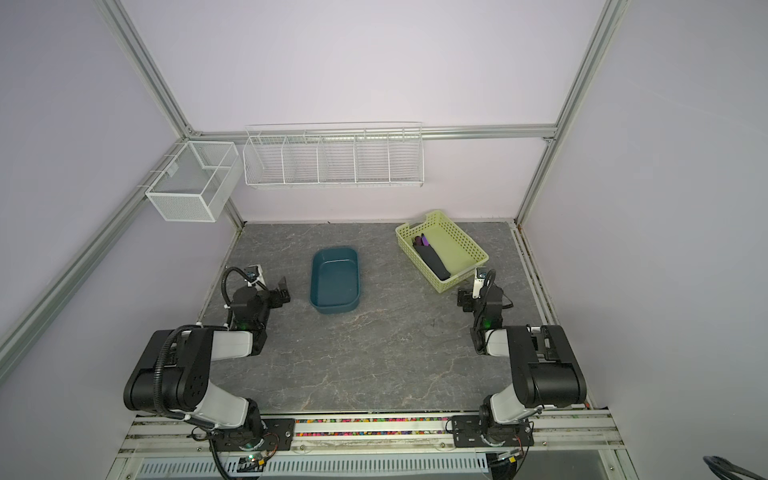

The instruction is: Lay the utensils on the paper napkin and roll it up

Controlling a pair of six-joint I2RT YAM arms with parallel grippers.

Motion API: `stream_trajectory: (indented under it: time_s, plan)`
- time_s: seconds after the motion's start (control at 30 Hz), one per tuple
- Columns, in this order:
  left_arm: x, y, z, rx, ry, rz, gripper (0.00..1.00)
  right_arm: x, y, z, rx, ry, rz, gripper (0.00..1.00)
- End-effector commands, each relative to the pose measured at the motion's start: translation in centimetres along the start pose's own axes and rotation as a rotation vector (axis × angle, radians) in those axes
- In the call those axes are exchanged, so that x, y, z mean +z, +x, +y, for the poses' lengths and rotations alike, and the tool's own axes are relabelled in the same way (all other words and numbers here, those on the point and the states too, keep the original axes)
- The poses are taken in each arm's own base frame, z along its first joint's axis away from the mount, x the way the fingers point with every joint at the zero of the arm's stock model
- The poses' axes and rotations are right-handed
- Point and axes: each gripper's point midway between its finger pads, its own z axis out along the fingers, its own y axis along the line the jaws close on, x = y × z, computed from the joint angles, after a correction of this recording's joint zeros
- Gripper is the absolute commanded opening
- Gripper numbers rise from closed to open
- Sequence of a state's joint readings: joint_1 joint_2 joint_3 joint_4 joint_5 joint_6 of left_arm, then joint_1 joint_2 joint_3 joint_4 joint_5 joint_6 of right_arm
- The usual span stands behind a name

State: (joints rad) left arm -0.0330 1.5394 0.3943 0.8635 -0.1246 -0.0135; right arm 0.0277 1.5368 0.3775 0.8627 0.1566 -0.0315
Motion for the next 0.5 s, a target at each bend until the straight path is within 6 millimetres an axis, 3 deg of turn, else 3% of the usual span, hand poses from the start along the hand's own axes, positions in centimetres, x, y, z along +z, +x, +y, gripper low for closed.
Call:
stream_trajectory:
  time_s: [0.0, 0.47]
  plan:
    - [0.08, -0.41, -0.06, 0.013, 0.008, -0.019, 0.99, -0.02, -0.71, -0.03, -0.005, -0.003, -0.028, 0.89]
    - [0.08, -0.41, -0.08, 0.011, 0.009, -0.019, 0.99, -0.09, -0.66, -0.05, -0.006, -0.001, -0.029, 0.89]
